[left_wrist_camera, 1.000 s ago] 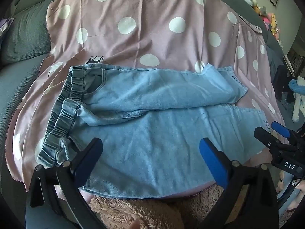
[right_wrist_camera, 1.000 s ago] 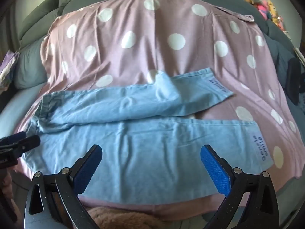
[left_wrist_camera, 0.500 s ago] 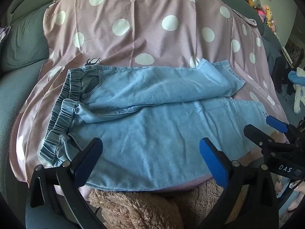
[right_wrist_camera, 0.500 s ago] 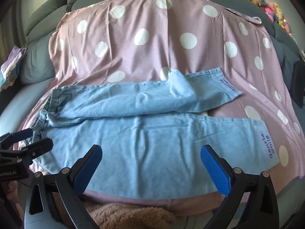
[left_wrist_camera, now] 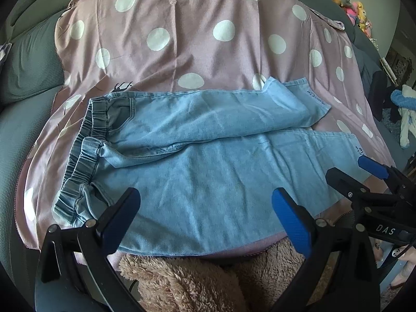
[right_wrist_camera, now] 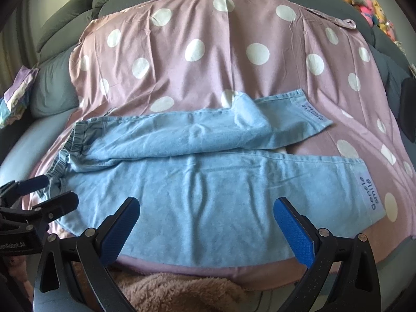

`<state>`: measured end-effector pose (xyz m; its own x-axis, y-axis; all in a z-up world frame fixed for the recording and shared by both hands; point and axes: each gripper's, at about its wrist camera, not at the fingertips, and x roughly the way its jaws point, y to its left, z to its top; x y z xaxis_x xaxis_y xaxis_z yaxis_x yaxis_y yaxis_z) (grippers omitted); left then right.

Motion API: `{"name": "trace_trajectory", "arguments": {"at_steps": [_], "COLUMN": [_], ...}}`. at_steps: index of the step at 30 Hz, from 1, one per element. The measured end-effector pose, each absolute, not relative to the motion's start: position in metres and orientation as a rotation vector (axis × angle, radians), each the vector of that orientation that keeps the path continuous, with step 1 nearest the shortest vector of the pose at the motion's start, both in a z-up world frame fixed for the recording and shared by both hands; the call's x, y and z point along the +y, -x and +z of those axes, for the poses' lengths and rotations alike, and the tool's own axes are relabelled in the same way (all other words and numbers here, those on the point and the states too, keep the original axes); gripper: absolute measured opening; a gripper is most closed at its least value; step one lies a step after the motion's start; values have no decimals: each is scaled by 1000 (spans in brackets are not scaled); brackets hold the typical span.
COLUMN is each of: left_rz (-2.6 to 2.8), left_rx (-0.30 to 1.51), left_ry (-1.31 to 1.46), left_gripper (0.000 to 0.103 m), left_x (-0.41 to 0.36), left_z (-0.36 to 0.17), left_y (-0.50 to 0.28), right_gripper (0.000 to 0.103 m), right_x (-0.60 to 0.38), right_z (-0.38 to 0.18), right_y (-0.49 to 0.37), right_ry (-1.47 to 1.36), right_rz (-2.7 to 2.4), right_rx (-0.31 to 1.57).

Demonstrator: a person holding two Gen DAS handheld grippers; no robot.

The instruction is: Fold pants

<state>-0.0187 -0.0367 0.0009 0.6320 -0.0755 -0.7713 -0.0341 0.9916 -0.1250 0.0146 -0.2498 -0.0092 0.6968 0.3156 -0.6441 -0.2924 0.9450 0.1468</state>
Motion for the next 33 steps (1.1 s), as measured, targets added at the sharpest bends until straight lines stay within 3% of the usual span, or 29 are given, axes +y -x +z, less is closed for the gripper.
{"name": "trace_trajectory", "arguments": {"at_steps": [33], "left_rz": [-22], "left_rx": [880], "left_ry": [155], "left_gripper": [101], "left_x": [-24], "left_z": [2], "left_y": [22], "right_gripper": [102], "right_x": [-254], "right_z": [-7], "right_y": [-12], "right_ry": [-34], "right_rz": [306], "right_rx": [723]}}
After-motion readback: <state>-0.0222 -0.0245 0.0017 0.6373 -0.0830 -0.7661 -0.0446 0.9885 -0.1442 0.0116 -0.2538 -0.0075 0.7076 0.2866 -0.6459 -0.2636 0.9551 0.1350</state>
